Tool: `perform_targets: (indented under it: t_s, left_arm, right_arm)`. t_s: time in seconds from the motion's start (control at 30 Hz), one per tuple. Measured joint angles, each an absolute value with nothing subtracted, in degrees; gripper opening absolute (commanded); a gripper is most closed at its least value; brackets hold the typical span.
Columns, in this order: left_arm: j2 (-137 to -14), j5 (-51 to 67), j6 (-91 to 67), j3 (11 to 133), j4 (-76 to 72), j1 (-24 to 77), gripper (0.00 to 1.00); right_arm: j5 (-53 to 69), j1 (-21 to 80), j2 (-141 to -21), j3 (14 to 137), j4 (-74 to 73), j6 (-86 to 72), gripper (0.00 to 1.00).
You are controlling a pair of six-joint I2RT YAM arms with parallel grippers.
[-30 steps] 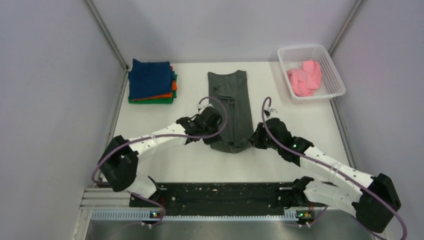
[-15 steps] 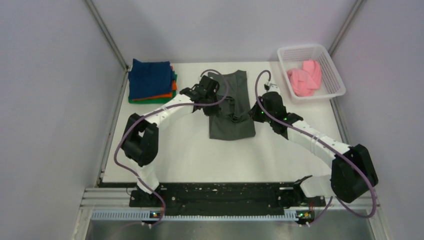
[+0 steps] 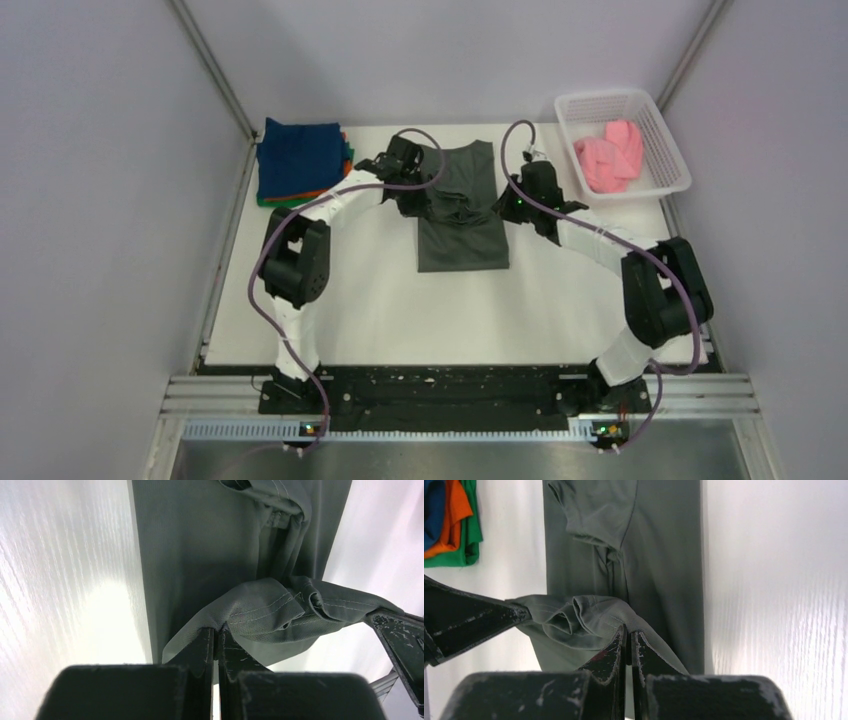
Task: Fold and stack the t-shirts
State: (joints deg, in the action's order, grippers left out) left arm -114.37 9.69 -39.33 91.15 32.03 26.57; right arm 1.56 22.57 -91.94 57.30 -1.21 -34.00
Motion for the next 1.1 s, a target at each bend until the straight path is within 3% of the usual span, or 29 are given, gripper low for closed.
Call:
perform_targets:
  t_s: [0.07,0.1,0.17,0.23,0.3,0.33,0.47,0.8,0.97,1.1]
  left_arm:
    - [-115.5,10.1,-39.2,91.9,32.0,26.0,0.21]
    - [-115.9,10.3,-39.0,92.2,32.1,25.8,0.35]
    - [-116.8,10.9,-38.8,92.9,32.1,25.4,0.56]
    - [-117.8,11.2,-38.6,94.3,32.2,25.1,0.67]
    - [-118.7,11.1,-38.8,96.2,32.3,24.7,0.97]
    - [-118.9,10.8,-38.6,96.8,32.5,24.6,0.98]
    - [-118.0,9.4,-39.2,97.3,33.2,24.3,0.99]
    - [-107.2,10.5,-42.5,76.5,31.2,24.8,0.98]
    - [-104.2,10.7,-44.5,68.9,30.3,26.2,0.81]
    - [-103.1,11.1,-46.0,65.4,28.4,27.6,0.7]
  right_arm:
    - [2.7,22.0,-94.4,59.0,-0.4,-34.0,0.02]
    - [3.0,21.7,-95.6,59.8,-0.1,-33.9,0.11]
    - [3.2,21.2,-97.8,61.2,0.5,-33.5,0.34]
    - [3.4,20.7,-99.7,62.4,0.6,-33.3,0.58]
    - [4.2,19.8,-101.4,64.0,0.3,-32.5,0.79]
    - [4.3,19.4,-102.0,65.1,-0.6,-32.2,0.87]
    - [3.0,18.5,-102.1,67.7,-3.6,-31.0,0.97]
    - [9.0,18.3,-92.7,55.0,-4.6,-30.5,0.97]
    - [12.0,18.3,-90.9,47.6,-4.6,-31.0,0.94]
    - [13.1,18.3,-89.1,45.0,-5.3,-31.5,0.83]
